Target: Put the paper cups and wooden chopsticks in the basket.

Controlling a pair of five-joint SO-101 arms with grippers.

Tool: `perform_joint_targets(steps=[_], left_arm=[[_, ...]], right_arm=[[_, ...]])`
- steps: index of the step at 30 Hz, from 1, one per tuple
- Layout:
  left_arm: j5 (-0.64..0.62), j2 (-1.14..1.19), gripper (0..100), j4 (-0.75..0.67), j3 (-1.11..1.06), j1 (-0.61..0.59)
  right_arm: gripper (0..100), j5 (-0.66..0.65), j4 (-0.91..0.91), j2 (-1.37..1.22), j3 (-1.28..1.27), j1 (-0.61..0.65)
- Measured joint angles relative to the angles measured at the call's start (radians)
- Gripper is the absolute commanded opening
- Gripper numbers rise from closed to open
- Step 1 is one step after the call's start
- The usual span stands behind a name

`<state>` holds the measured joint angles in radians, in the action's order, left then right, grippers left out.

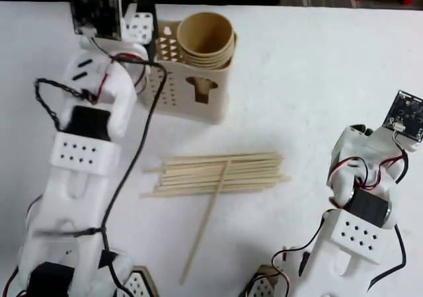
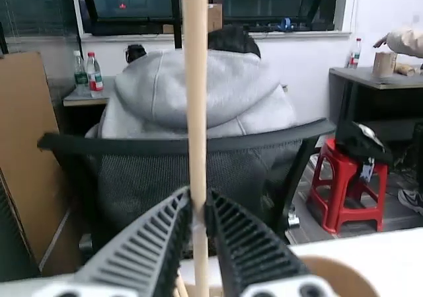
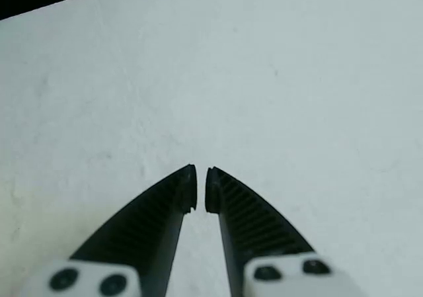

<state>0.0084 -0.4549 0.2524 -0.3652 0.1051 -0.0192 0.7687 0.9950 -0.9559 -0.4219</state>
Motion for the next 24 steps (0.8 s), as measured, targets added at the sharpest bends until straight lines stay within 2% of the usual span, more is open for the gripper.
perform_joint_targets(steps=[6,11,15,19,24], left_arm=[[0.000,0.000,3,-0.094,-0.153,0.000],[0.000,0.000,16,-0.094,-0.169,0.000],[-0.003,0.000,17,-0.086,-0.169,0.000],[-0.005,0.000,17,0.011,-0.147,0.000],[-0.005,-0.054,16,0.207,-0.083,-0.011]], right_arm=[[4.2,0.000,0.000,0.000,0.000,0.000],[4.2,0.000,0.000,0.000,0.000,0.000],[4.2,0.000,0.000,0.000,0.000,0.000],[4.2,0.000,0.000,0.000,0.000,0.000],[4.2,0.000,0.000,0.000,0.000,0.000]])
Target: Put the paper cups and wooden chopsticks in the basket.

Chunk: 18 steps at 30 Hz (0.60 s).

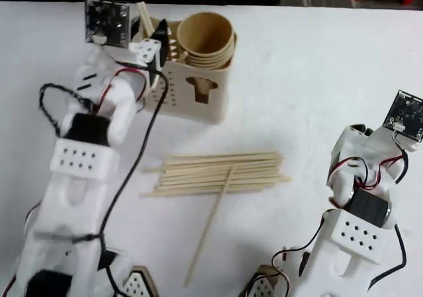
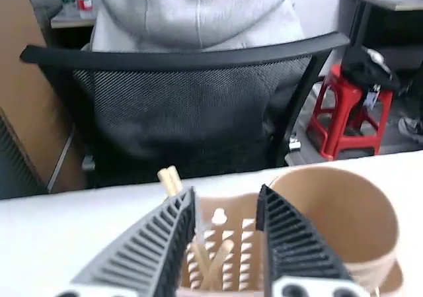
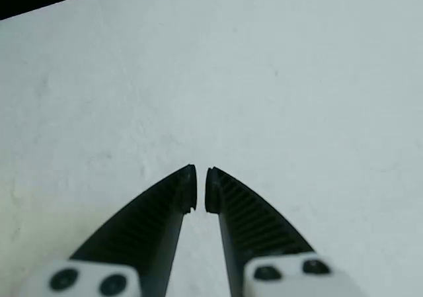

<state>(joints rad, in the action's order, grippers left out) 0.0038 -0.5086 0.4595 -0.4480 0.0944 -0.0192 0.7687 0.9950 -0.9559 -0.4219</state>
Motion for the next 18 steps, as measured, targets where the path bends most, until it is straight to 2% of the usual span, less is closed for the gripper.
perform_joint_targets(steps=[6,12,18], left_arm=[[0.000,-0.203,2,0.212,0.002,-0.021],[0.000,-0.374,2,0.333,-0.037,-0.097],[0.000,-0.506,3,0.333,-0.270,-0.175]], right_arm=[[4.2,0.000,0.000,0.000,-0.003,0.015],[4.3,0.000,0.000,0.000,-0.003,0.064],[5.6,-0.063,0.100,0.000,-0.003,0.195]])
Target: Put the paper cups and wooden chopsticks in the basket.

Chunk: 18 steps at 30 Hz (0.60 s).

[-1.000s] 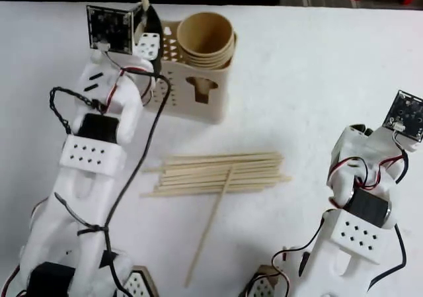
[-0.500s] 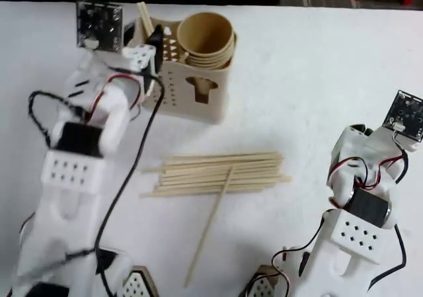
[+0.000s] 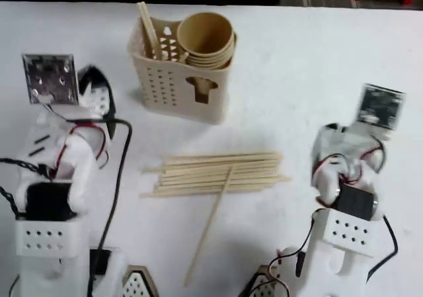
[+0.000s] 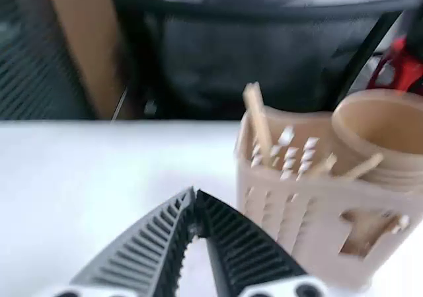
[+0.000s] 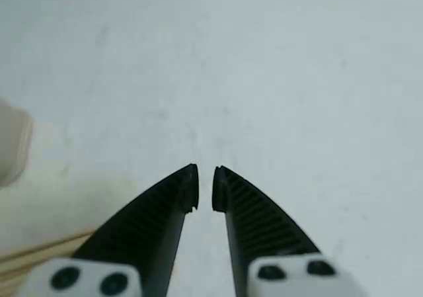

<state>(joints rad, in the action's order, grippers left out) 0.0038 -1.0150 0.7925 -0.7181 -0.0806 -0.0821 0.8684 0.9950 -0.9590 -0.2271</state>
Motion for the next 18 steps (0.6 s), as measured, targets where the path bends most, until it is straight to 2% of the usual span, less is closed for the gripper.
perform_joint_targets(steps=[8,13,18], left_arm=[[0.014,-0.196,5,0.000,-0.319,-0.153],[0.095,-0.321,5,0.000,-0.502,-0.241],[0.152,-0.448,5,-0.014,-0.674,-0.278]], right_arm=[[5.8,-0.074,0.222,0.000,0.080,0.334],[6.0,-0.132,0.275,0.000,0.086,0.548],[6.0,-0.230,0.290,0.000,0.086,0.750]])
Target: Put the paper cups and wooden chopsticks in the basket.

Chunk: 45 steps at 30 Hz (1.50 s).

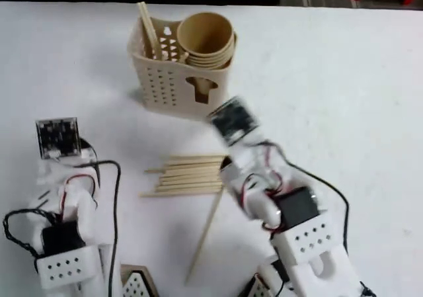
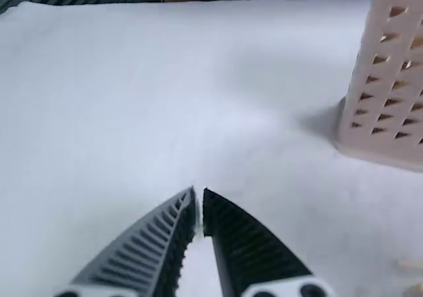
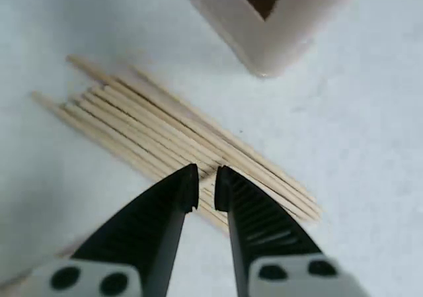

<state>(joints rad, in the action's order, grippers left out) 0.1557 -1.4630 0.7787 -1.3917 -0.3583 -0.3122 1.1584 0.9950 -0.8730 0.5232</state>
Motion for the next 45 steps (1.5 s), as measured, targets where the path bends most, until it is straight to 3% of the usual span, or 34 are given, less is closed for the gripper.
perform_joint_targets(steps=[5,16,25,34,40,45], left_arm=[[0.012,-0.132,5,-0.012,-0.140,-0.035],[0.012,-0.307,5,0.028,-0.210,-0.083],[0.012,-0.325,5,0.034,-0.210,-0.083],[0.012,-0.325,5,0.034,-0.210,-0.083],[0.012,-0.325,5,0.034,-0.210,-0.083],[0.012,-0.327,5,0.034,-0.232,-0.081]], right_arm=[[9.7,-0.069,0.002,-0.118,0.055,0.133],[12.7,-0.325,0.046,-0.701,0.377,0.245],[17.0,-0.471,0.123,-1.140,0.684,0.245],[16.9,-0.483,0.129,-1.447,0.941,0.204],[0.9,-0.486,0.129,-1.551,1.020,0.178],[1.9,-0.535,0.146,-1.564,1.043,0.173]])
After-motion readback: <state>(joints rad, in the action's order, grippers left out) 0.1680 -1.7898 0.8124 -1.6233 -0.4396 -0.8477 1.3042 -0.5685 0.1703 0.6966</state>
